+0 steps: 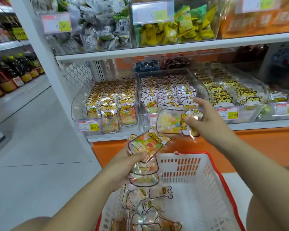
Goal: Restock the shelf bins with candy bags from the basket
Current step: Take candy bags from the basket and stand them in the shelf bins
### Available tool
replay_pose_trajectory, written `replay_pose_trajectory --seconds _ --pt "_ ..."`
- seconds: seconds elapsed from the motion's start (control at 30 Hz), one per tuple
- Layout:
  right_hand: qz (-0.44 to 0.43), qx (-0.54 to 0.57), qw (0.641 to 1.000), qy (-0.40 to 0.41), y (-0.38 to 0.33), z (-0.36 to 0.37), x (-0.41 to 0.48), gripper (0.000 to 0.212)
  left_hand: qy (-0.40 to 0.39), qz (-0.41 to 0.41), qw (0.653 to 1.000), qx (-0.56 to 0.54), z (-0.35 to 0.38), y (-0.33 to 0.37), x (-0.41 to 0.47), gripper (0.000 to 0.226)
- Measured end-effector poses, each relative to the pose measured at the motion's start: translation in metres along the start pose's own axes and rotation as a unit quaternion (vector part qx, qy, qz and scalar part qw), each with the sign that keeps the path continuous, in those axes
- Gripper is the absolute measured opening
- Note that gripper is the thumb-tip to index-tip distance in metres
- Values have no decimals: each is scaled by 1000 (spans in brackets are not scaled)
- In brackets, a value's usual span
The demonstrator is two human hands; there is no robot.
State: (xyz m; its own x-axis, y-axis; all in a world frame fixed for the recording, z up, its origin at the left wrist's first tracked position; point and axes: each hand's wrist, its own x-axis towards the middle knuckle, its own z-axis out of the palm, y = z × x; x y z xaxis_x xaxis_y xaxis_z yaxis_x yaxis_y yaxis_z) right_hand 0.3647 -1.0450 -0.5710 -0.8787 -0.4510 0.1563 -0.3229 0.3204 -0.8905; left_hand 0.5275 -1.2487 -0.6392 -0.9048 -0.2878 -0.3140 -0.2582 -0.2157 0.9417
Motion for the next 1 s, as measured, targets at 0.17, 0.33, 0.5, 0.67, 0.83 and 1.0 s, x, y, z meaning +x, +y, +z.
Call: replay_pose_trajectory --seconds 0.17,0.33,0.5,0.67,0.83,1.0 --pt "60 123 984 -115 0 1 -4 58 11 47 999 -21 -6 2 -2 102" --pt "118 236 964 -20 14 33 -10 29 1 100 994 46 6 9 -18 51" --pt "207 371 890 -165 5 44 -26 47 -13 67 997 35 10 5 -20 57" --pt "220 352 879 -233 -1 42 -16 44 -47 -15 993 -105 4 9 -16 85" --pt "238 342 891 -179 1 42 -4 30 22 8 985 -169 -1 11 -7 117" --pt "177 308 913 -200 -6 30 9 57 58 41 989 -129 -9 24 -10 40"
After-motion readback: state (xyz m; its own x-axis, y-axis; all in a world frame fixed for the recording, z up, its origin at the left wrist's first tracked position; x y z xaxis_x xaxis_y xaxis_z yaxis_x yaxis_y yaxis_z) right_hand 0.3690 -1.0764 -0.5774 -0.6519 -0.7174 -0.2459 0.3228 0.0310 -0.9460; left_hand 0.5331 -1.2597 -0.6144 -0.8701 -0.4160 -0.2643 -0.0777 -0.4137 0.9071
